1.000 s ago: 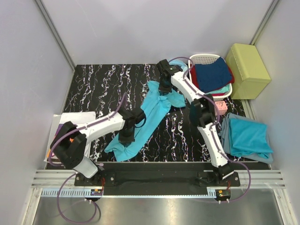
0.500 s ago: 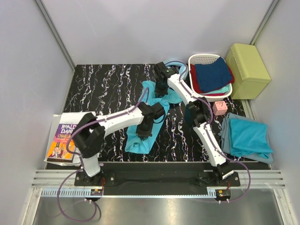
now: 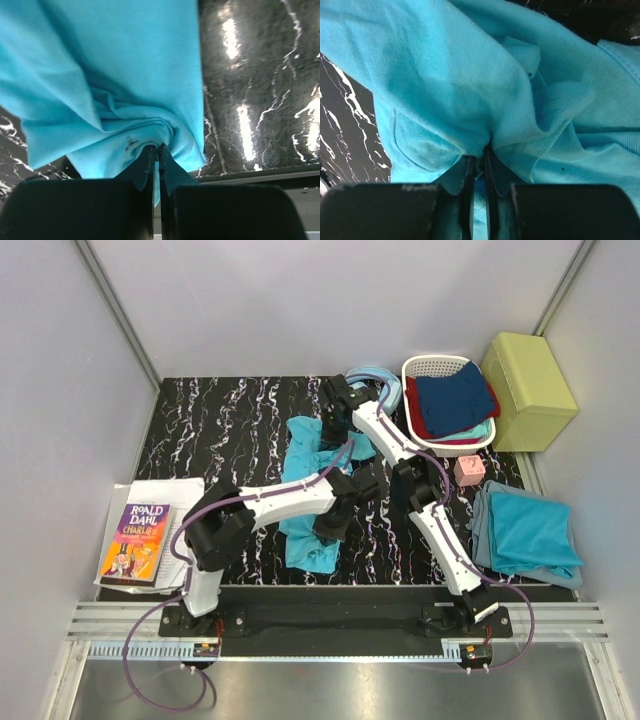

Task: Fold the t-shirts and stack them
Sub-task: Rotate the tshirt 90 degrees

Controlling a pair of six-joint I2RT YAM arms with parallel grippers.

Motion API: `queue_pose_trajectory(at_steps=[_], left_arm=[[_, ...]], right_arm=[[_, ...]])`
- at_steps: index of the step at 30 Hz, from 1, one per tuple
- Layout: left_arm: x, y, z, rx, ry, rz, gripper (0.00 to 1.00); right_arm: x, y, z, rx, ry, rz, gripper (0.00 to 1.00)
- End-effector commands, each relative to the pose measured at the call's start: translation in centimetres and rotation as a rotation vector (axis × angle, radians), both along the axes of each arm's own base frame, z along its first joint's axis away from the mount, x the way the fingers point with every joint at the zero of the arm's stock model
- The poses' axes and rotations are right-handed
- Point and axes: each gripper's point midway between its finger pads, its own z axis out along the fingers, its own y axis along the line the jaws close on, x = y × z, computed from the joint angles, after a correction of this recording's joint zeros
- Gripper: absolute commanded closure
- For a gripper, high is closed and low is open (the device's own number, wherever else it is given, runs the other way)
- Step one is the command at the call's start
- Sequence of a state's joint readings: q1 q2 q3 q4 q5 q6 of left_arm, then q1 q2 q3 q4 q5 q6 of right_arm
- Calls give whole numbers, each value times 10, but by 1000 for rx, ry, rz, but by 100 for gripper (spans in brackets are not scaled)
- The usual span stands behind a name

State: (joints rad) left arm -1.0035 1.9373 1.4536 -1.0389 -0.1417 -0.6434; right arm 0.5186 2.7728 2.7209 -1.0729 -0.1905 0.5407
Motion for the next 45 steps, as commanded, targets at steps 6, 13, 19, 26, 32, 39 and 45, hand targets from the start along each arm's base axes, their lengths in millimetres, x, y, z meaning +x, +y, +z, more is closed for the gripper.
queue_pose_trajectory(at_steps=[6, 13, 19, 26, 32, 39, 45], left_arm=[[30, -2, 47, -53, -225, 3, 70], [63, 34, 148, -132, -531, 124, 1], [72, 62, 149, -113, -532, 194, 1], [68, 88, 101, -61, -429, 252, 1], [101, 116, 85, -74, -415, 348, 1], [163, 117, 81, -69, -422, 382, 1], [201, 99, 64, -75, -394, 377, 3]], right_arm=[[15, -12, 46, -88, -172, 22, 71], [25, -31, 159, -82, -393, -44, 10], [-6, -48, 193, -104, -408, -44, 7], [-97, -56, 155, -130, -328, 42, 7], [-174, -82, 92, -168, -212, 57, 7], [-152, -72, 83, -194, -236, 45, 7], [-117, -54, 84, -213, -269, 32, 7]])
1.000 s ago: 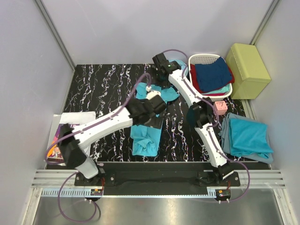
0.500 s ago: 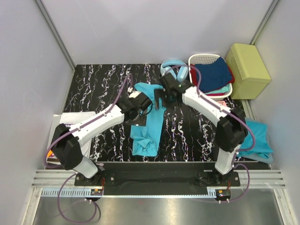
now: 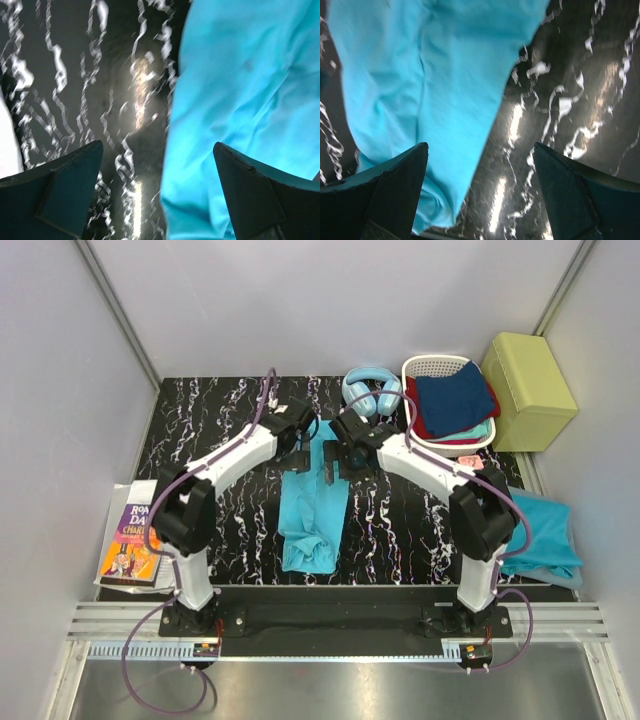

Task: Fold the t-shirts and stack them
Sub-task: Rotate the tshirt 90 degrees

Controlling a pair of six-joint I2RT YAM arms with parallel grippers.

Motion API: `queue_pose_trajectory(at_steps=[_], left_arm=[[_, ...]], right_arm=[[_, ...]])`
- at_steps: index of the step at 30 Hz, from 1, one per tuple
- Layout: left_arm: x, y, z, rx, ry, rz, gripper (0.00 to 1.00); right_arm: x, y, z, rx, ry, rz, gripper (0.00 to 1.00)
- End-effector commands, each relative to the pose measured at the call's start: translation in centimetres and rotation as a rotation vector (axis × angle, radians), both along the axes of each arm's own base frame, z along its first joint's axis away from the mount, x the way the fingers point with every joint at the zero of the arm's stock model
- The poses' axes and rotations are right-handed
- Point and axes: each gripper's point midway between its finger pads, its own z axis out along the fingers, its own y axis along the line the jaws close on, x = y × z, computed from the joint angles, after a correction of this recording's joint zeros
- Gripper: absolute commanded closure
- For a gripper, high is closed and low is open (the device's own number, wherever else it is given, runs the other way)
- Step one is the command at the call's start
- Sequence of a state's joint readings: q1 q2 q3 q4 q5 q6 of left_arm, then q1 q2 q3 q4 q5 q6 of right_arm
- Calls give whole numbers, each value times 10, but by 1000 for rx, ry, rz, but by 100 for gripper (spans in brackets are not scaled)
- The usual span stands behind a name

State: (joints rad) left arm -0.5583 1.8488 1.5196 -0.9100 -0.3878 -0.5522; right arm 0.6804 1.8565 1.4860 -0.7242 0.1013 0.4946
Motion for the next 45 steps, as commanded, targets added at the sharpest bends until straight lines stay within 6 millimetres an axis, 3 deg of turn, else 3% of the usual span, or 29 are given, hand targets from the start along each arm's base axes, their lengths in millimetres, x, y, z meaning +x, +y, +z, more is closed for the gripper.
queue_pose_trajectory(at_steps=[1, 5, 11, 12, 15, 21, 23, 25, 29, 30, 31, 33, 34, 37, 43, 45], left_arm=[[31, -21, 1, -65, -24, -40, 7], [39, -26, -6, -77, -13, -51, 25], [47, -34, -25, -91, 9, -88, 45], [47, -38, -35, -105, 40, -99, 48], [53, -50, -37, -145, 51, -119, 57], [64, -68, -53, -182, 85, -155, 57], [66, -71, -62, -190, 105, -163, 47], [66, -71, -69, -188, 120, -155, 32], [69, -74, -77, -189, 130, -158, 29], [70, -73, -83, -186, 138, -157, 33], [73, -75, -81, -192, 133, -156, 50], [78, -74, -85, -194, 135, -146, 65], [79, -74, -87, -194, 139, -146, 79], [90, -66, -96, -190, 157, -121, 100], [114, -55, -117, -209, 181, -73, 100], [123, -55, -113, -228, 168, -63, 100]], right_arm=[[38, 15, 13, 6, -89, -32, 7], [43, 20, 24, 20, -101, -31, 8], [39, 10, 35, 0, -122, -37, 8], [39, 9, 41, 4, -134, -42, 8], [36, 4, 52, 6, -152, -47, 9], [31, -7, 69, -8, -179, -50, 8], [29, -11, 69, -17, -177, -51, 8], [27, -14, 69, -26, -179, -52, 8], [25, -21, 66, -42, -173, -57, 8], [24, -21, 66, -44, -172, -56, 7], [23, -23, 65, -47, -171, -60, 8], [22, -25, 66, -53, -174, -58, 7], [22, -27, 65, -56, -172, -60, 7], [21, -31, 64, -68, -170, -58, 7], [18, -41, 62, -86, -164, -63, 8], [18, -45, 59, -93, -157, -65, 7]])
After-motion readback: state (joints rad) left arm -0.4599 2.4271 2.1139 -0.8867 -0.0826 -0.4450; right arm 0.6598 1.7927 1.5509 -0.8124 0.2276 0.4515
